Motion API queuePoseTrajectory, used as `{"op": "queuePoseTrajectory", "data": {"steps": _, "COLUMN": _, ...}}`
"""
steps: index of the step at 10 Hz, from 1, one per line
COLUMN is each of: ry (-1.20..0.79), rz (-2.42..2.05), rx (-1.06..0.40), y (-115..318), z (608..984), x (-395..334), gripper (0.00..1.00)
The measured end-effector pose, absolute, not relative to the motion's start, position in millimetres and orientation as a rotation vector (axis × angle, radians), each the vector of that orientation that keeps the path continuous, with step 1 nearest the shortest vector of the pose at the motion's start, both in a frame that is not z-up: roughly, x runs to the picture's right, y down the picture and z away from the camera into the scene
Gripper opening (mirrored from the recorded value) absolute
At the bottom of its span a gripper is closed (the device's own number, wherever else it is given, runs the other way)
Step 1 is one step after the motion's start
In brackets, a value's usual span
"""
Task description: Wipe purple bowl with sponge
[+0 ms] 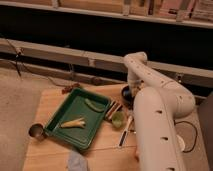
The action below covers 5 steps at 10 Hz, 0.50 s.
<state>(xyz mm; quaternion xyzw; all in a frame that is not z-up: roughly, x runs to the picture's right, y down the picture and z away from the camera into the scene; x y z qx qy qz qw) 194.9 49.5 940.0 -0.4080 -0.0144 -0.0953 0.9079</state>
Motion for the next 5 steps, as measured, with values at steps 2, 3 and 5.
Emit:
{"op": "queuePoseTrajectory", "data": {"steps": 2, "ry": -0.076, "rz": -0.210, "rx": -0.847, "y": 54.9, "z": 922.1, "x": 185.8, "gripper": 0.00}}
{"op": "queuePoseTrajectory", "data": {"steps": 3, "ry": -0.088, "rz": -0.210, "rx": -0.851, "y": 58.6, "z": 911.3, "x": 184.4, "gripper": 0.00}}
{"op": "queuePoseTrajectory", "data": {"steps": 5, "ry": -0.078, "rz": -0.175, "rx": -0.867, "y": 64.7, "z": 898.4, "x": 191.0, "gripper": 0.00}}
